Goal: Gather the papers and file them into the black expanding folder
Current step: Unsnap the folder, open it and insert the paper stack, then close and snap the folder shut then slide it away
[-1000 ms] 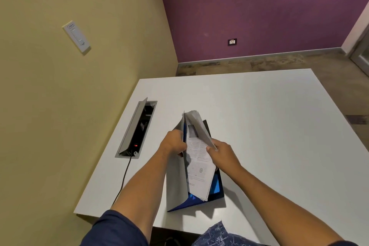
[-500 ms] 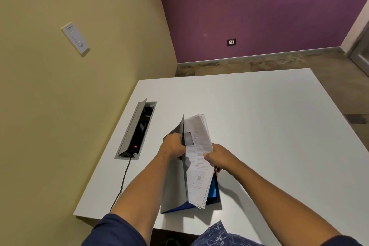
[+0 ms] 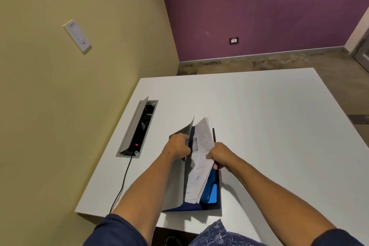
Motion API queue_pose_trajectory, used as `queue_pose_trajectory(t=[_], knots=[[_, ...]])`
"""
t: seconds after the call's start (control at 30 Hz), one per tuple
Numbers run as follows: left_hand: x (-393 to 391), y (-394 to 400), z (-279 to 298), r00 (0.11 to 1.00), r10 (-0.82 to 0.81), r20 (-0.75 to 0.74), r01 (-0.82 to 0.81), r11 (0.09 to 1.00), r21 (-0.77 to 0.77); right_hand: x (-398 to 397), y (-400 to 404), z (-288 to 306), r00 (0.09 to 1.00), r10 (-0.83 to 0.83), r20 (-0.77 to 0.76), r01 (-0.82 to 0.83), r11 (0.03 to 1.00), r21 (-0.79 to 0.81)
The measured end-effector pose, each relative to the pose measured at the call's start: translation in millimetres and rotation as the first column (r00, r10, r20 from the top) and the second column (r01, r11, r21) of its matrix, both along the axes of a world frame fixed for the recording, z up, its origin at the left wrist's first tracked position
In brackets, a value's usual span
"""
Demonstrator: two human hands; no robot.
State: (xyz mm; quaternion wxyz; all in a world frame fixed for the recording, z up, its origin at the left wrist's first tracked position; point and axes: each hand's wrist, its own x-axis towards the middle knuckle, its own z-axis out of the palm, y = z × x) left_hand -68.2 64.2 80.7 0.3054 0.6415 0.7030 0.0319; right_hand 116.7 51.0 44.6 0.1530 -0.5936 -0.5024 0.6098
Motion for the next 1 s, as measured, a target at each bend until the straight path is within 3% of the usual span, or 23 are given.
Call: queue_pose_trajectory(t=[0.1,0.17,0.33,0.5,0.53,0.6,0.7,0.77,0.8,1.0], knots=[[0.4,1.0,-5.9,1.0,0.008,0.03,-0.009,1.0,0.004,-9.9,-3.3,-6.4,0.986,-0.142,0.091,0.114,0.958,0.264],[0.7,1.1,-6.3,0.998,0.023,0.063,-0.023,1.0,0.008,-16.5,-6.2,-12.2,0.98,-0.171,0.098,0.128,0.929,0.348],[13.6,-2.4,-5.2,0.997,0.054,0.058,-0.056,0.998,0.026,-24.0,-13.7,-32.3,0.941,-0.001,0.338,-0.141,0.907,0.396],[22.8,-5.9,-11.2,0.995,0.092,0.048,-0.094,0.994,0.051,-3.2,-14.5,-34.9,0.762,-0.134,0.633,-0.3,0.794,0.529],[22.8,-6.0,-12.0,0.994,0.093,0.063,-0.095,0.994,0.043,4.2,-15.3,-36.0,0.754,-0.182,0.631,-0.246,0.813,0.528],[23.8,-5.9,-14.6,0.993,0.086,0.078,-0.09,0.995,0.05,23.1,-14.4,-42.9,0.78,-0.287,0.557,0.013,0.896,0.444],[30.2,-11.6,-15.5,0.993,0.078,0.091,-0.085,0.994,0.067,47.3,-13.0,-55.7,0.894,-0.331,0.301,0.317,0.943,0.098],[37.1,-15.0,-19.9,0.994,0.075,0.084,-0.081,0.994,0.076,59.0,-16.6,-66.0,0.924,-0.372,0.085,0.378,0.923,-0.075],[40.7,-16.8,-22.9,0.994,0.078,0.08,-0.084,0.994,0.073,63.2,-19.3,-69.7,0.925,-0.377,0.049,0.38,0.92,-0.097],[61.4,-24.9,-40.9,0.996,0.055,0.074,-0.059,0.996,0.06,69.8,-29.8,-86.8,0.925,-0.369,0.089,0.378,0.918,-0.12]])
